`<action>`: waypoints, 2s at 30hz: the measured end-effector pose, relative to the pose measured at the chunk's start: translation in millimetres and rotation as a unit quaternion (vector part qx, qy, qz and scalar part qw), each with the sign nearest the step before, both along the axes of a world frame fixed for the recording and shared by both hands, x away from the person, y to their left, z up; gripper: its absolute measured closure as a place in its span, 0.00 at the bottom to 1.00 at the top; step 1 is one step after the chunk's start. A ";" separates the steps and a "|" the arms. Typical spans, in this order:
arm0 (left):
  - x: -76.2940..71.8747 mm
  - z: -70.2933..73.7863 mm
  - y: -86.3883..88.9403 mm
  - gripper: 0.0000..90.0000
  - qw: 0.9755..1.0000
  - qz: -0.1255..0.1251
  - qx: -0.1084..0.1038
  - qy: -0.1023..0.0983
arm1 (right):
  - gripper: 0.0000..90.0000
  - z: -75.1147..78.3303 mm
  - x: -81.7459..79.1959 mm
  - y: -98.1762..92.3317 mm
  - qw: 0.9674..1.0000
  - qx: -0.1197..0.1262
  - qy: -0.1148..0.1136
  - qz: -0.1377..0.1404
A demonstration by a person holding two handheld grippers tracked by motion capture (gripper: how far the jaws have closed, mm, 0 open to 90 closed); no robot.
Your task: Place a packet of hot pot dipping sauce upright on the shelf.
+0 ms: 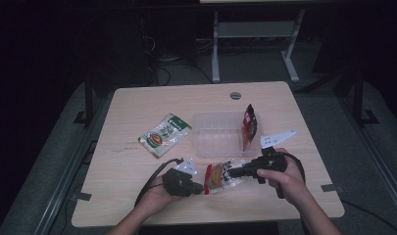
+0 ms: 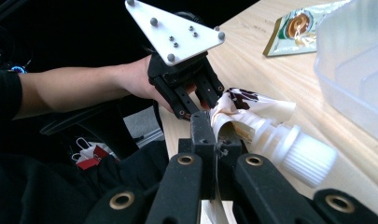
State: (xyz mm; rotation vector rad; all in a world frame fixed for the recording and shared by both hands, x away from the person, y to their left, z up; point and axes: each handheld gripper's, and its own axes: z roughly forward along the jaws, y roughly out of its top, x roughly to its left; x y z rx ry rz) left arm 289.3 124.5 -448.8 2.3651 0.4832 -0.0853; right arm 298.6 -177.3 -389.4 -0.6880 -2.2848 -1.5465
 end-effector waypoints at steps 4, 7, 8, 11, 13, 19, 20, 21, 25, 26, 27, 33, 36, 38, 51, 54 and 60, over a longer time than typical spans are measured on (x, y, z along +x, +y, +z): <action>1.9 1.3 6.4 0.82 1.000 0.011 -0.008 0.008 | 1.00 6.4 2.1 -1.4 1.000 -0.003 -0.010 -0.003; 2.8 1.5 10.2 0.75 1.000 0.011 -0.006 0.011 | 1.00 10.7 4.0 -1.7 1.000 0.000 -0.014 -0.007; 2.6 1.6 11.1 0.72 1.000 0.012 -0.006 0.012 | 1.00 12.2 4.9 -2.0 1.000 -0.002 -0.016 -0.006; 3.2 1.5 13.5 0.65 1.000 0.018 -0.009 0.010 | 1.00 17.4 7.9 -2.2 1.000 -0.001 -0.023 -0.010; 4.0 1.7 14.7 0.61 1.000 0.022 -0.009 0.010 | 1.00 21.4 10.7 -2.4 1.000 -0.002 -0.029 -0.012; 5.7 1.5 15.6 0.50 1.000 0.024 -0.005 0.006 | 1.00 32.5 20.3 -5.0 0.999 -0.007 -0.041 -0.026; 5.9 1.3 15.7 0.49 1.000 0.023 -0.006 0.005 | 1.00 34.8 22.2 -6.4 0.999 -0.007 -0.042 -0.029; 6.1 0.9 15.8 0.48 1.000 0.024 -0.007 0.005 | 1.00 36.5 23.2 -7.4 0.999 -0.008 -0.042 -0.031; 6.8 0.1 16.4 0.44 1.000 0.024 -0.007 0.005 | 1.00 44.7 29.9 -14.1 0.998 -0.010 -0.050 -0.039; 7.0 0.1 16.7 0.43 1.000 0.024 -0.006 0.005 | 1.00 46.9 31.8 -15.9 0.998 -0.011 -0.052 -0.042; 7.2 0.2 17.0 0.42 1.000 0.024 -0.004 0.003 | 1.00 49.0 33.8 -17.7 0.998 -0.010 -0.053 -0.045; 6.3 0.7 18.0 0.41 1.000 0.029 -0.005 0.001 | 1.00 59.6 47.8 -28.3 0.996 -0.012 -0.063 -0.065; 7.5 0.3 19.2 0.40 1.000 0.028 -0.002 -0.001 | 1.00 64.5 54.3 -32.6 0.995 -0.016 -0.066 -0.073; 7.4 0.1 19.5 0.40 1.000 0.030 -0.003 0.000 | 1.00 67.4 58.4 -35.3 0.994 -0.019 -0.067 -0.079; 6.8 -0.6 18.5 0.40 1.000 0.027 0.002 0.001 | 1.00 67.7 82.8 -41.9 0.990 -0.056 -0.065 -0.111; 6.8 -0.8 18.5 0.40 1.000 0.025 0.002 0.001 | 1.00 65.0 86.8 -40.4 0.989 -0.070 -0.065 -0.115; 6.6 -1.1 18.3 0.40 1.000 0.025 0.001 0.003 | 1.00 58.0 91.9 -36.2 0.988 -0.081 -0.063 -0.119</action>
